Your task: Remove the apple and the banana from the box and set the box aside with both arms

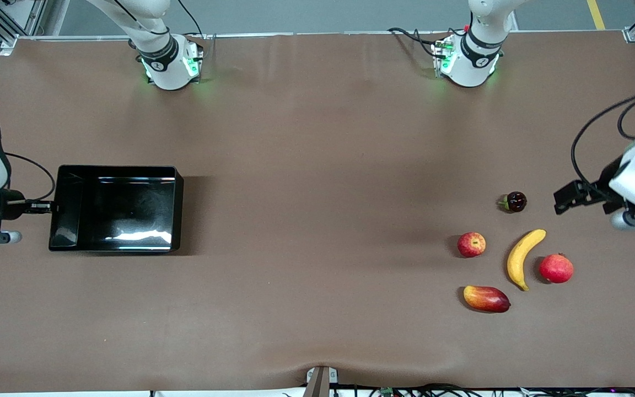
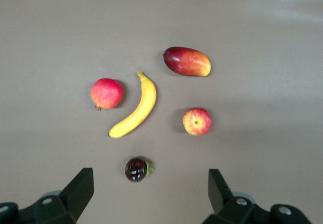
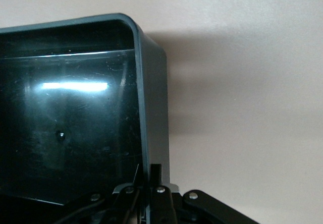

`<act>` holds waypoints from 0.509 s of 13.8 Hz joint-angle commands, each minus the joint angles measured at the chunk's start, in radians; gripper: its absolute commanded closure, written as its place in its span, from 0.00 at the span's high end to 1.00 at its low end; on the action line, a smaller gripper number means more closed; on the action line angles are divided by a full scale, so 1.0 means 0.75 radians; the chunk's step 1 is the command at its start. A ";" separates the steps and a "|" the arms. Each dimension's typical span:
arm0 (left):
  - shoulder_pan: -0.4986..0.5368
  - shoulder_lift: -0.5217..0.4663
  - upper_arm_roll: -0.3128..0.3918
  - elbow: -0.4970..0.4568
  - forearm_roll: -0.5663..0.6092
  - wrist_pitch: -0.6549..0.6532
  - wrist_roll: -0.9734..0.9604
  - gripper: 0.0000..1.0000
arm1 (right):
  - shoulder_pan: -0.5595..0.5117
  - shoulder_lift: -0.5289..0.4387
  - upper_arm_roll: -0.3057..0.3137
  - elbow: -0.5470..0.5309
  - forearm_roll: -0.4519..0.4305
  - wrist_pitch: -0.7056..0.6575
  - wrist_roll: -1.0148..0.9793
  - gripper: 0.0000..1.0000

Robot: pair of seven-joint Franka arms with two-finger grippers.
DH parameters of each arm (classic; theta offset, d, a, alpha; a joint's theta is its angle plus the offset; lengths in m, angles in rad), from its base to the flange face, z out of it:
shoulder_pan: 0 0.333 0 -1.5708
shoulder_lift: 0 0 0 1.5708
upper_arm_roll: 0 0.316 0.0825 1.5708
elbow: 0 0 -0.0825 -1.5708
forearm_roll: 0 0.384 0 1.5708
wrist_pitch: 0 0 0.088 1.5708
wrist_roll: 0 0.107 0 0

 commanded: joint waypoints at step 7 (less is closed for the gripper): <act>0.008 -0.063 -0.001 0.115 -0.026 -0.261 -0.039 1.00 | -0.045 0.032 0.038 0.031 0.049 -0.039 -0.050 1.00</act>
